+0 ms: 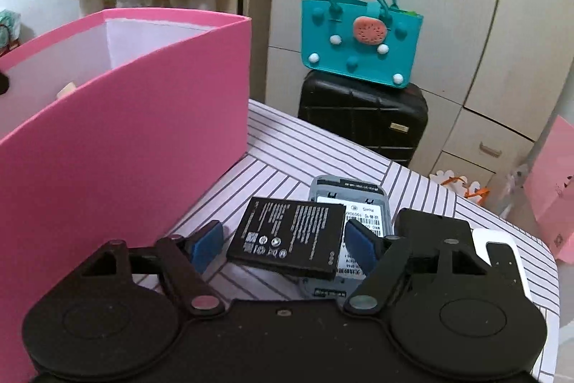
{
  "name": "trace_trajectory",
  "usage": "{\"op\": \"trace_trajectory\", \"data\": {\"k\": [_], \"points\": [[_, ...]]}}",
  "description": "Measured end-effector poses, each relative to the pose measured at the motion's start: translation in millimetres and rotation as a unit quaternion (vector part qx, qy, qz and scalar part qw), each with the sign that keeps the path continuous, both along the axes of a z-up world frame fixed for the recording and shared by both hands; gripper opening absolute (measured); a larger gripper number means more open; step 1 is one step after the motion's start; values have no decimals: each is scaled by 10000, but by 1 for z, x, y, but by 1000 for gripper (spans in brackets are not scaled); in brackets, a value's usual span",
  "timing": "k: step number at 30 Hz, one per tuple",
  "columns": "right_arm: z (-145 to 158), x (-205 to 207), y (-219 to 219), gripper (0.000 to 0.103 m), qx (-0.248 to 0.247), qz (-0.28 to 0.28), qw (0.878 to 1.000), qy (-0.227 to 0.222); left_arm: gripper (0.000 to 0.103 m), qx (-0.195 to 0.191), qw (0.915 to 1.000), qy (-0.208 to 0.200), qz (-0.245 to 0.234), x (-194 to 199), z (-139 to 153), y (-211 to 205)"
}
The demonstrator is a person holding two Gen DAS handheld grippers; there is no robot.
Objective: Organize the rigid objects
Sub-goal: 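Move the right gripper back to the table and grasp the black battery, then carry the black battery into the pink box and open the right gripper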
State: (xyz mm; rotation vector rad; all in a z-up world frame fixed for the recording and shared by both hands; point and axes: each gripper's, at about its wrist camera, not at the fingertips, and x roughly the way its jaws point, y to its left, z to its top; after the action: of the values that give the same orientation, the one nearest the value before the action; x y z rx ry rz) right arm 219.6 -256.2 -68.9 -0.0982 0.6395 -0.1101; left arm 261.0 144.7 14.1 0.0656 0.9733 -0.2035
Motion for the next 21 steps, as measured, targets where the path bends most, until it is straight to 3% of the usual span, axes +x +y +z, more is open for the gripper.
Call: {"op": "trace_trajectory", "data": {"k": [5,10,16,21], "points": [[7,5,1,70,-83,24,9998,196,6,-155,9998,-76,-52,-4,1,5],[14,2,-6,70,410,29,9987,302,6,-211,9996,-157,-124,-7,1,7],[31,-14,-14,70,779,-143,9969,-6,6,-203,9994,-193,-201,-8,0,8],[58,-32,-18,70,791,-309,9959,-326,6,-264,9991,-248,-225,-11,-1,10]]}}
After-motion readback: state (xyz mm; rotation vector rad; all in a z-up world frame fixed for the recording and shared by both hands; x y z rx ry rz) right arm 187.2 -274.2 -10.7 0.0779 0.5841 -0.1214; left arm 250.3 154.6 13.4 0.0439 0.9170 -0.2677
